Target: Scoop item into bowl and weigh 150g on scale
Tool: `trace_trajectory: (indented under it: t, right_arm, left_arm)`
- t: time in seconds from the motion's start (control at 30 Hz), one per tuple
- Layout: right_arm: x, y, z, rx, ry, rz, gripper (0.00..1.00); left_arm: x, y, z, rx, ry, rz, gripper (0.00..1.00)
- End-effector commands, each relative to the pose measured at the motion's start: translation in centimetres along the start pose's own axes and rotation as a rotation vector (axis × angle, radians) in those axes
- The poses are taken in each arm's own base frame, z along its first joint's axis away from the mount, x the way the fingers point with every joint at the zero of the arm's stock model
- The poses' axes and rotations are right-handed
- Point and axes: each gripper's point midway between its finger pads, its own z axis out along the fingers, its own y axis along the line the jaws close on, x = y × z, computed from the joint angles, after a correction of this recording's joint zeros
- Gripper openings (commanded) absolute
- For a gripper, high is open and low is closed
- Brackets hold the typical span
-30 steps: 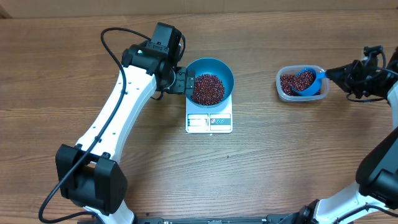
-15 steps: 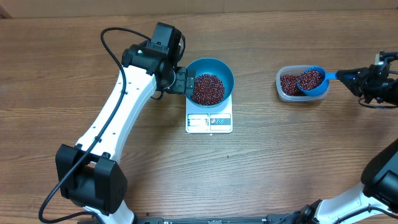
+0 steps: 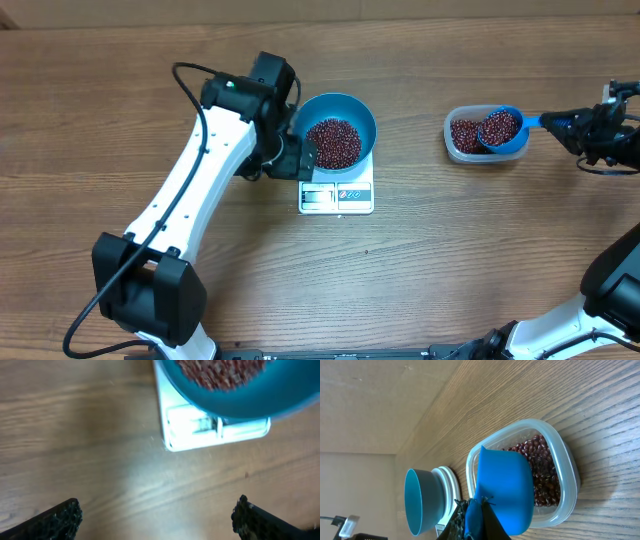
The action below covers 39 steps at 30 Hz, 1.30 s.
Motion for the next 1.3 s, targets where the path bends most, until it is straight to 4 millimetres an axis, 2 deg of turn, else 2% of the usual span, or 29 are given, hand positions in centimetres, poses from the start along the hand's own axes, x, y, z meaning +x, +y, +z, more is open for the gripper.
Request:
trace_trajectory:
  t: [0.0,0.27,0.43,0.6,0.87,1.0,1.17,1.27]
  right_arm:
    - [-1.1,1.8,-0.6,-0.05,-0.025,-0.051,0.04]
    - [-0.7,1.8,-0.6,-0.049,-0.015,-0.036,0.04]
    - [-0.5,1.8,-0.6,-0.049,-0.005,-0.025,0.04]
    - [-0.4,0.9,-0.6,0.006,-0.003,-0.023,0.04]
    - [-0.2,0.8,-0.7,0.011,0.001,-0.018,0.04]
    - [-0.2,0.8,-0.7,0.01,0.002,-0.016,0.04]
    - [-0.2,0.8,-0.7,0.011,0.001,-0.017,0.04]
    - [-0.2,0.8,-0.7,0.011,0.002,-0.017,0.04]
  left_arm:
    - [0.5,-2.8,-1.0,0.049,-0.021,0.118,1.0]
    - [0.2,-4.9,-0.8,0.069,-0.054,0.166,1.0]
    - [-0.3,-5.2,-0.9,0.076,-0.078,0.154,1.0]
    - [-0.4,-5.8,-0.9,0.11,-0.08,0.158,1.0]
    - [-0.2,-6.2,-0.9,0.122,-0.075,0.13,1.0]
    - [0.6,-5.7,0.1,0.056,-0.054,0.115,0.99]
    - [3.9,-4.9,2.4,-0.003,0.069,0.07,0.98]
    - [4.1,-4.8,2.3,-0.004,0.073,0.07,0.96]
